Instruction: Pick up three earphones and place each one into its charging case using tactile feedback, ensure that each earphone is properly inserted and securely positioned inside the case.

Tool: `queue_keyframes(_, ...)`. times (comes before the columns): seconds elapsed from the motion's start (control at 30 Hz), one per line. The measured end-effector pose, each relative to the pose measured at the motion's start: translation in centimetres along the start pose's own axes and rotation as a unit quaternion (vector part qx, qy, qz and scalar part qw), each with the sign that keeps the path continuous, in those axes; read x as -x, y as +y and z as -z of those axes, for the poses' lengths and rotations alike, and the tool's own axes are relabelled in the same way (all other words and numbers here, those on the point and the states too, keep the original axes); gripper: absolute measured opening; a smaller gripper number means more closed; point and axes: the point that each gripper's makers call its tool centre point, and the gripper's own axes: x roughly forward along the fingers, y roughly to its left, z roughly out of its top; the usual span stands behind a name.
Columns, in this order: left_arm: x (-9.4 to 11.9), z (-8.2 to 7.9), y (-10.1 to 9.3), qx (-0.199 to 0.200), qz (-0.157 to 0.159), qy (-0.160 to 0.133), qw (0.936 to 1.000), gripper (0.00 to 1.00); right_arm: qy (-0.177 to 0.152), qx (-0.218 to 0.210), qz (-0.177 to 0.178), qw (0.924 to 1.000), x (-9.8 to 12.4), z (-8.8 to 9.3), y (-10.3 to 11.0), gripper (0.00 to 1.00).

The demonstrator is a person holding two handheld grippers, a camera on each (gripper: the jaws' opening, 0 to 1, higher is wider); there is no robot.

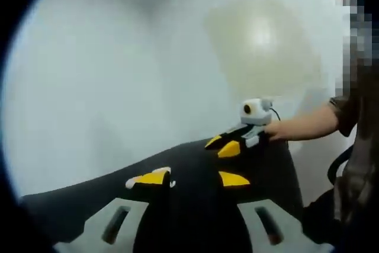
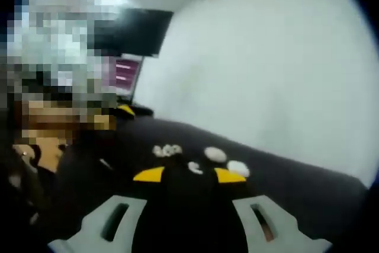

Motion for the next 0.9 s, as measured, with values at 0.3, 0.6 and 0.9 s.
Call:
queue_keyframes(0.3,0.4,-0.5,0.9,0.048,-0.008,-0.021,0.9986,0.32,-0.053,-0.039,-0.082,0.9945,0.4,-1.8,2.2,0.24)
queue_keyframes(0.6,0.1,0.5,0.1,0.034,0.003,0.005,0.9994,0.32,-0.051,-0.046,-0.063,0.9956,0.2,-1.2,0.9,0.24)
queue_keyframes(0.9,0.3,0.1,0.3,0.04,-0.006,-0.004,0.9992,0.32,-0.082,-0.072,-0.045,0.9931,0.6,-2.1,0.1,0.3)
